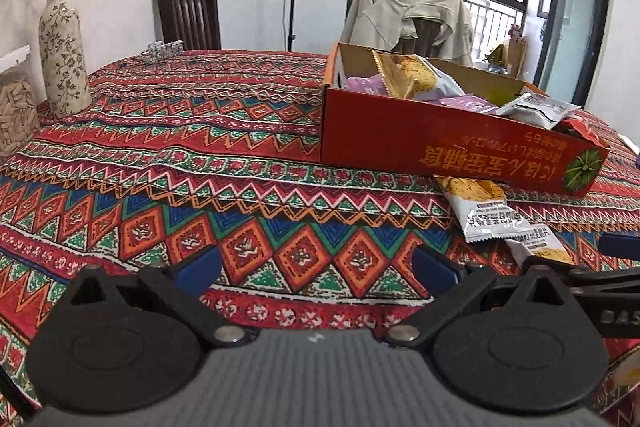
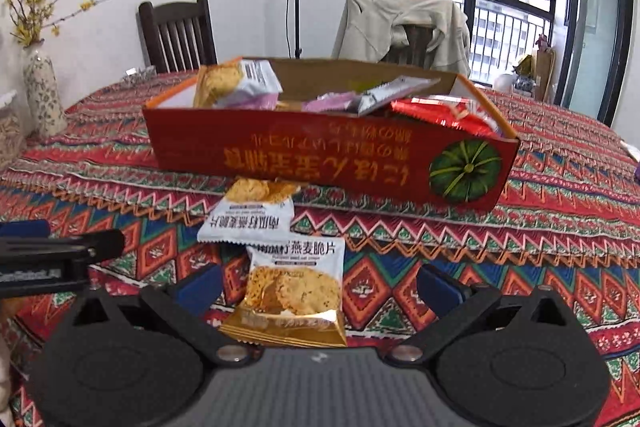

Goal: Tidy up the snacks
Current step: 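Grasp the pumpkin oat cracker packet on the cloth with the right tool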

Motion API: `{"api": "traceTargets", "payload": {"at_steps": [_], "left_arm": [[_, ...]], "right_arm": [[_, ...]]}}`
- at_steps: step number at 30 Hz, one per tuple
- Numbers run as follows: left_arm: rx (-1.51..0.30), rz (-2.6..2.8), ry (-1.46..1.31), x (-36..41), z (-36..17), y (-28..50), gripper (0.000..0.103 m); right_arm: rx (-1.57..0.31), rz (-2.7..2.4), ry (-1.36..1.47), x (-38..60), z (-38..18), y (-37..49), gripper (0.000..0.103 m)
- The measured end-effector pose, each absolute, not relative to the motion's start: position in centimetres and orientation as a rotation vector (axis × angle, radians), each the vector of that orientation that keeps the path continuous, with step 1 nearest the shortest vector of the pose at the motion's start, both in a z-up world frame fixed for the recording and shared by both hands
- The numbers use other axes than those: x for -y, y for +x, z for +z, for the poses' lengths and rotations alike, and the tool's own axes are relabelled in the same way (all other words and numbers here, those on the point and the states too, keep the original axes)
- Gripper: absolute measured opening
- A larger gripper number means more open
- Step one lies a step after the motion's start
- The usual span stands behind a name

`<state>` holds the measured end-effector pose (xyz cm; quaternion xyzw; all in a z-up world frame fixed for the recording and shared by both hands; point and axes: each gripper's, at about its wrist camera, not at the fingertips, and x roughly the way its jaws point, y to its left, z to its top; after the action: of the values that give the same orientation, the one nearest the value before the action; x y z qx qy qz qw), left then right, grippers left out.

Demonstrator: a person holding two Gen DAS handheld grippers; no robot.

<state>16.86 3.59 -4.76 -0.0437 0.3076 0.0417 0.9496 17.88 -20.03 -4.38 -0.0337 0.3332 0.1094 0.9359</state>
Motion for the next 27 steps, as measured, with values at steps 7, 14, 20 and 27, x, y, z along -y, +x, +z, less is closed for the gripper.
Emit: {"api": "traceTargets", "payload": {"at_steps": [7, 14, 20, 27], "left_arm": [[-0.592, 0.067, -0.076, -3.2, -4.5, 16.3, 0.103], [-0.591, 0.062, -0.108, -3.6, -4.5, 16.2, 0.103], [-0.591, 0.057, -0.132, -4.1, -4.5, 16.1, 0.103], [-0.595, 0.047, -0.139, -4.2, -4.5, 16.0, 0.103]], "right_arm": [[-0.724, 0.206, -0.059, 20.3, -5.4, 18.6, 0.103], [-0.731, 0.216, -0.072, 20.2, -5.4, 18.9, 0.103], [-0.710, 0.225, -0.060, 20.3, -5.3, 18.7, 0.092], [-0.664, 0.269, -0.079, 20.2, -4.8, 17.5, 0.045]]}}
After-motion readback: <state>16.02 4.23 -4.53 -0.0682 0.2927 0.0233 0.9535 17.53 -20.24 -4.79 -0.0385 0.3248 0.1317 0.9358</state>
